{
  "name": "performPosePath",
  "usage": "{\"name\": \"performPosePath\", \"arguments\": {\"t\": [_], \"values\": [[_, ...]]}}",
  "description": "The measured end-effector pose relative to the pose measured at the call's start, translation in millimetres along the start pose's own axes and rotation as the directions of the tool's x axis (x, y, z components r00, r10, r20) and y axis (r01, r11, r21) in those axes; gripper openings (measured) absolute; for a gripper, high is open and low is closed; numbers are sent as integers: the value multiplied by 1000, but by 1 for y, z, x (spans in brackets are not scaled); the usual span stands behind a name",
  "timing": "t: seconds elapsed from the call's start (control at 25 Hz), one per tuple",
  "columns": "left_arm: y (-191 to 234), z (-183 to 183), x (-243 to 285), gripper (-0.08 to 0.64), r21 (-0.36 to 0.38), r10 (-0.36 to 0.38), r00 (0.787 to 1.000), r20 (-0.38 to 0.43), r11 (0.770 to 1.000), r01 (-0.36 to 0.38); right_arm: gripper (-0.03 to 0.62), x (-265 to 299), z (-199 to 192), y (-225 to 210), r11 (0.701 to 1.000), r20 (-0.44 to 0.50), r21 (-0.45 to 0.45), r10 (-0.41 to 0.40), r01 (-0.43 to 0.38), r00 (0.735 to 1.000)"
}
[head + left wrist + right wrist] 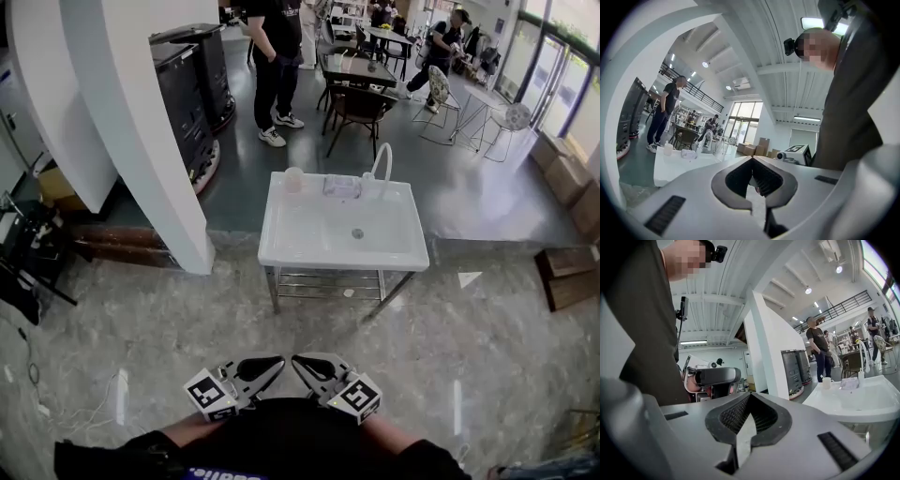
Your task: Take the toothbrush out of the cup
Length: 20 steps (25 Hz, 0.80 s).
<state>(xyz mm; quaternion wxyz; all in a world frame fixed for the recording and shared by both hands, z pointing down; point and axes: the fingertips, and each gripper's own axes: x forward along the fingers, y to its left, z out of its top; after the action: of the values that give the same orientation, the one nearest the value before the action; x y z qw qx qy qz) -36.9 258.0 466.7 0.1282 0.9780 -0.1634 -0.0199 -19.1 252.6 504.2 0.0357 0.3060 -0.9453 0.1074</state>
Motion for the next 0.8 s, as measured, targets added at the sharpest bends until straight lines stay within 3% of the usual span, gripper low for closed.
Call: {"name": "performPosePath", "arguments": {"t": [0.8], "values": [[0,7,18,9,-11,14,1000,1,1000,-14,11,-12,11,-14,1000,-11,2,14,-14,1000]]}}
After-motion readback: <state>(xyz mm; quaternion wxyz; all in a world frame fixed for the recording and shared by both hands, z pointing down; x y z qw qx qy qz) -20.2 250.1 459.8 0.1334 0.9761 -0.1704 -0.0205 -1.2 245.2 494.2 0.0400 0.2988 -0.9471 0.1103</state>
